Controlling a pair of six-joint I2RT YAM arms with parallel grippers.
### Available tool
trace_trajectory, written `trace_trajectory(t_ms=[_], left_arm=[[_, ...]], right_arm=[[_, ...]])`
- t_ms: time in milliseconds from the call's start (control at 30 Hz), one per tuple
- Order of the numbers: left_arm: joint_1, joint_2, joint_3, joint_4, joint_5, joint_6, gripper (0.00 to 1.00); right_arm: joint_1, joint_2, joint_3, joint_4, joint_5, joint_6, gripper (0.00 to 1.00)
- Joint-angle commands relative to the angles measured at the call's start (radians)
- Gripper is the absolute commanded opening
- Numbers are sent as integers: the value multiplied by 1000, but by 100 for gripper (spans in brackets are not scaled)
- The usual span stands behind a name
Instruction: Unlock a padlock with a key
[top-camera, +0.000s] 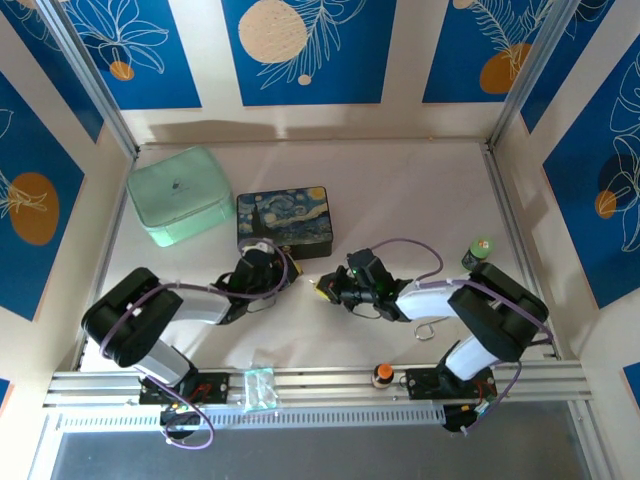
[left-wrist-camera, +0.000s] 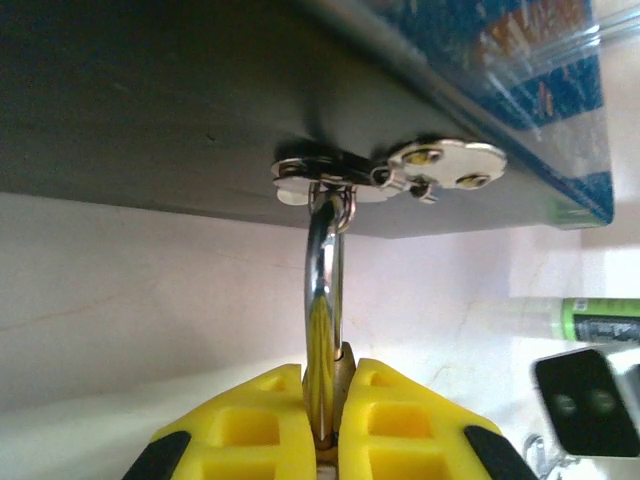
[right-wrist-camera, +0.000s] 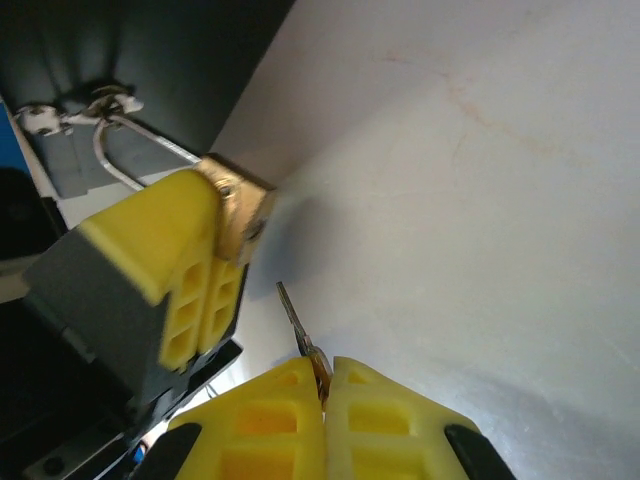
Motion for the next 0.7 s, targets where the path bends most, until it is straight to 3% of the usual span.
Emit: trace_trajectory(t_ms=[0,167,433,667], left_arm=[[-27,-29,7,91,-31,-83,0],[-61,-48,29,63,-54,-125,0],[-81,-78,53,13,-134,-148,0],[-83,-68,41,73,-107,-184,0]], right_arm=[[15,60,-55,172,50,139,0],[39,123,-76,316,88,164,0],[91,112,-146,370,217,201,0],[86,157,-151,491,200,196,0]])
